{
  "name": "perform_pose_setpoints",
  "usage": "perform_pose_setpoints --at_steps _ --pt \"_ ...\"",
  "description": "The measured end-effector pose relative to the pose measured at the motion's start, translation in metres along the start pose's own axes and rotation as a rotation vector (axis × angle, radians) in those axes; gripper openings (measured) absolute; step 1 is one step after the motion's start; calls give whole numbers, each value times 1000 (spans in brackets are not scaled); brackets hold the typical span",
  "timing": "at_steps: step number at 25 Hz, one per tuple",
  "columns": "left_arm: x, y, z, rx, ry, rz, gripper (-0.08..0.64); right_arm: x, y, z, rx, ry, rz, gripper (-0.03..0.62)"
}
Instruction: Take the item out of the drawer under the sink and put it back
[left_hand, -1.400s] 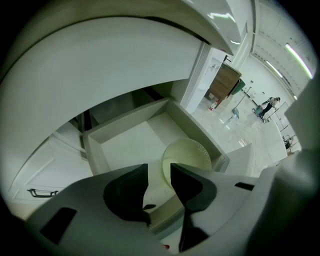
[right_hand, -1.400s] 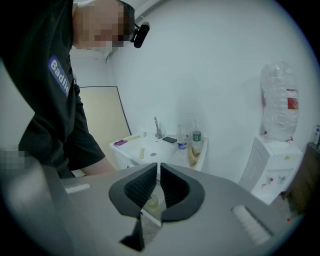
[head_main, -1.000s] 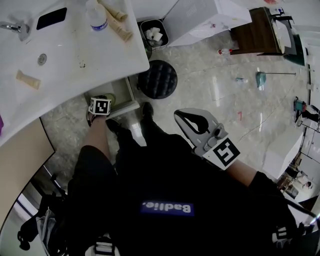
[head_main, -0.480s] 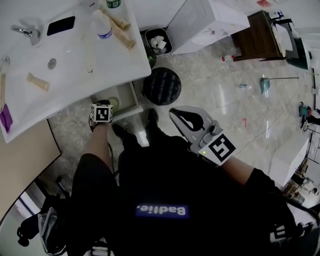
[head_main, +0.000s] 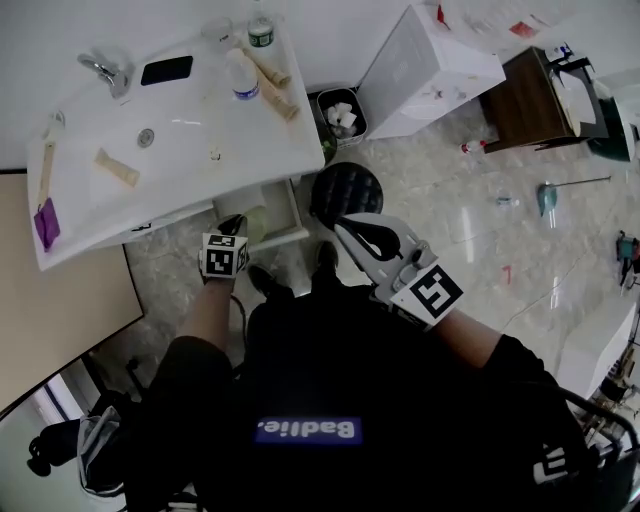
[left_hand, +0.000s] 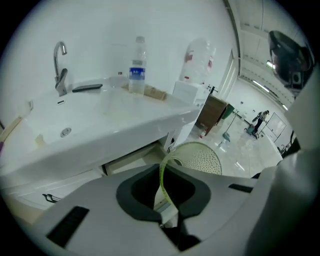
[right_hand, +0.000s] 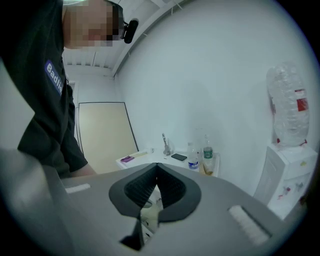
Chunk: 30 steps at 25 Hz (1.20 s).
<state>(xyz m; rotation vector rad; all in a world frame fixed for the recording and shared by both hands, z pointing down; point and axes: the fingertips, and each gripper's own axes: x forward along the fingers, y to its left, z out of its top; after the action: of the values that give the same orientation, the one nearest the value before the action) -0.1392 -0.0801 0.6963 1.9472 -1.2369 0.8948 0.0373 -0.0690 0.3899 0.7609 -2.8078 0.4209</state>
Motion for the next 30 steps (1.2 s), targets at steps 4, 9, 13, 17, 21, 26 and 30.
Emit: perform_pose_setpoints --at_steps 4,9,13,17,21,26,30 --pt "-39 -6 26 -11 -107 -2 21 9 7 5 -13 -20 13 -6" --pt "-91 -24 50 9 -203 -17 21 17 16 14 -12 -38 27 -6" --pt "-134 -36 76 22 -311 -42 21 24 26 17 -28 -39 43 -6" --pt "-178 -45 103 22 -434 -70 21 31 32 25 -26 -55 49 -6" --pt "-219 -53 125 17 -533 -103 21 38 26 35 -34 -50 15 -6" --pt "-274 -67 148 61 -686 -127 21 45 32 35 -28 -64 28 -6" --pt "-303 -82 162 63 -742 -153 21 47 37 36 -44 -76 56 -6"
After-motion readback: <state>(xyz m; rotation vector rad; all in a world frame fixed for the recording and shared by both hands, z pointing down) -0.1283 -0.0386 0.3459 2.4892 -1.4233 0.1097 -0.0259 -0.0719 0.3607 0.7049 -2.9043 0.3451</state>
